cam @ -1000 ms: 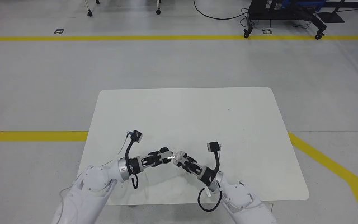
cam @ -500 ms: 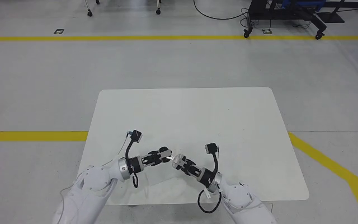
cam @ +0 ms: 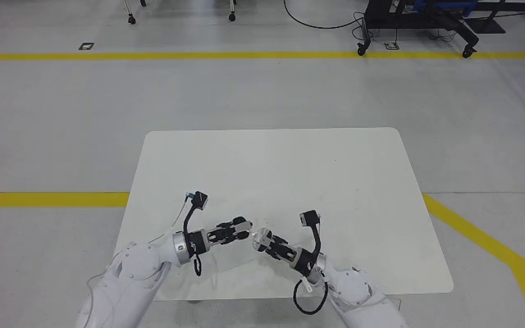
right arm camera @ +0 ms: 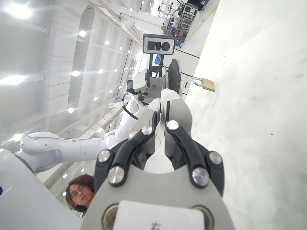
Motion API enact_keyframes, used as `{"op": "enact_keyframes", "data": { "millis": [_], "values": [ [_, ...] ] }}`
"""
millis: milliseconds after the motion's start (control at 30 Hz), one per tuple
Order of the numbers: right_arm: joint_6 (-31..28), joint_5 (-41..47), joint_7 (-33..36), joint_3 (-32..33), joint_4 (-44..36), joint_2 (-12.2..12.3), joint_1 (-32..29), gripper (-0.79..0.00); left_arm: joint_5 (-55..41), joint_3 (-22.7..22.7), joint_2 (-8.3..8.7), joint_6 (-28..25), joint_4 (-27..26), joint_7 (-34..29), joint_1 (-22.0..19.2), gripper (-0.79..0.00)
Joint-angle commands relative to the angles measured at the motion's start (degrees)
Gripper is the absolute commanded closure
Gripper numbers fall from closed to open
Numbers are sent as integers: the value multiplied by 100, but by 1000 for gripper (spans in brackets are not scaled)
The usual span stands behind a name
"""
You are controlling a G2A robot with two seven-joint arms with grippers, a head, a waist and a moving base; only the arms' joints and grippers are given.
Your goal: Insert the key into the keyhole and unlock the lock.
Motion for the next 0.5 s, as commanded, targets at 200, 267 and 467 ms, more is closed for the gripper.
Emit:
{"op": "enact_keyframes", "data": {
  "millis": [200, 267, 467],
  "values": [
    [-256, 112, -154, 427, -58, 78, -136, 0, 260, -1437, 318, 172, -959, -373, 767, -785],
    [-332, 5, -326, 591, -44, 103, -189, 0, 655, -2002, 428, 397, -1497, -530, 1120, -785],
    [-383, -130, -486, 702, -41, 118, -237, 0, 2353, -3204, 662, 1310, -2677, -1214, 1869, -785]
  ]
}}
